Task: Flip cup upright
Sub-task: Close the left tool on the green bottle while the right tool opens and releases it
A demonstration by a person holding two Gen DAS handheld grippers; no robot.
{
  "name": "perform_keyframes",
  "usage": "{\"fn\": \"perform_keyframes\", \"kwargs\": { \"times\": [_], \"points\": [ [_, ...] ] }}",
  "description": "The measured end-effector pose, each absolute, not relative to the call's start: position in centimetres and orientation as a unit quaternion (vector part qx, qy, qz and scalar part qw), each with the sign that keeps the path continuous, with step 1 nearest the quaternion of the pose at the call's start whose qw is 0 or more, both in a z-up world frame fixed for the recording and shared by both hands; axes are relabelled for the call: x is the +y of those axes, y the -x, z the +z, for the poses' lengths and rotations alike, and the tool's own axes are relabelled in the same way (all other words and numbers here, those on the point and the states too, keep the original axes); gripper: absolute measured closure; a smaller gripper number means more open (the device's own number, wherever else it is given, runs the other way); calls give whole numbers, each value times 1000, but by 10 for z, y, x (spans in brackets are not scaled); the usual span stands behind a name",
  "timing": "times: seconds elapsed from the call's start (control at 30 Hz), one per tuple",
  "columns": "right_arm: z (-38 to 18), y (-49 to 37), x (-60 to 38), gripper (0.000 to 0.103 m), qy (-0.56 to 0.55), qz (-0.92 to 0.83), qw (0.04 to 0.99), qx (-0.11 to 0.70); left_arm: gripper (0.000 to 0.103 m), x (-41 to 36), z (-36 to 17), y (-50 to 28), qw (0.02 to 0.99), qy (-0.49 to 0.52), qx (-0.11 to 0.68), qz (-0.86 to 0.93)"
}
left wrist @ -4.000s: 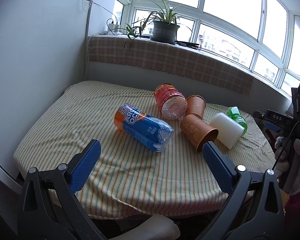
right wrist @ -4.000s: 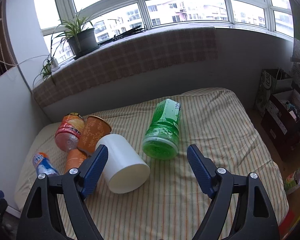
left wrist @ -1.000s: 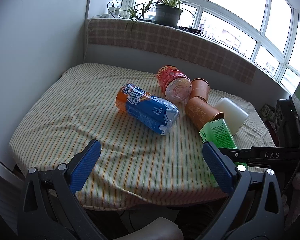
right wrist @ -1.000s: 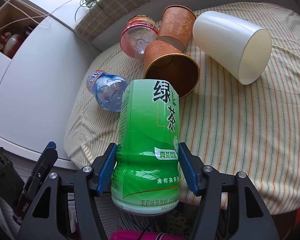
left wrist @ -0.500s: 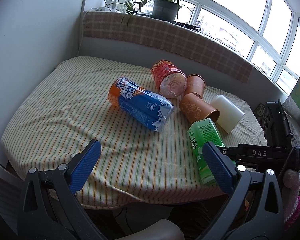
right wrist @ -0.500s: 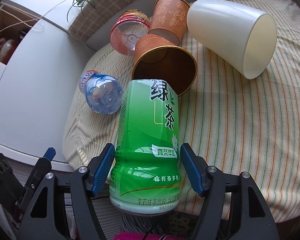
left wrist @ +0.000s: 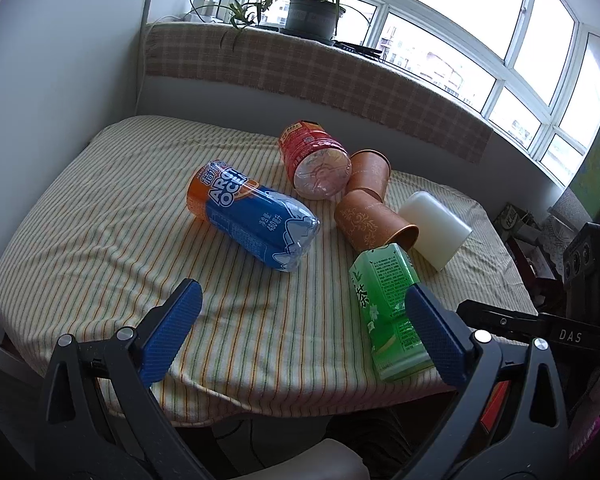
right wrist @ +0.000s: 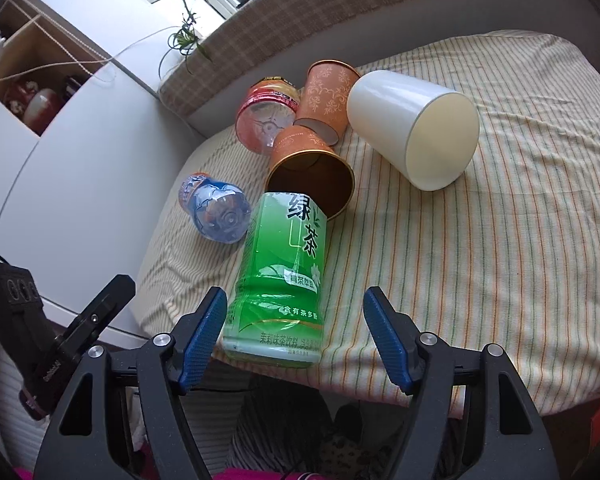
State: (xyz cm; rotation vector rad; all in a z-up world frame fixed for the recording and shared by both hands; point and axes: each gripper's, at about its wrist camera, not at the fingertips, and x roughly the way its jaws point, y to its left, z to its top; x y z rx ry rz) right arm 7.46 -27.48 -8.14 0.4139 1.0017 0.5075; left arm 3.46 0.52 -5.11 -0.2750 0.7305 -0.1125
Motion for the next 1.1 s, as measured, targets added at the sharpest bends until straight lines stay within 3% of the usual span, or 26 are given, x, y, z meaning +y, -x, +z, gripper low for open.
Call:
{"fn": "perform_keyframes", "kwargs": {
  "times": [0.33, 0.53, 0.6, 1.03, 1.1],
  "points": [
    [-64, -32, -317, 33, -119, 127, 895, 410, 1, -10, -59, -57, 899, 168, 390, -103],
    [-75, -27, -335, 33, -129, 101, 894, 418, 11, -11, -78, -84, 851, 234, 443, -156],
    [-77, -26, -338, 33, -128, 93, 894, 420, 19, -12, -86, -93, 829, 262, 464, -171],
    [-78, -20, -343, 33, -137, 87, 893, 419, 19, -37, -109, -128, 775, 296, 520, -204],
    [-78, -20, -343, 33, -139, 87, 893, 419, 25, -41, -117, -134, 762, 305, 531, -208]
  ]
}}
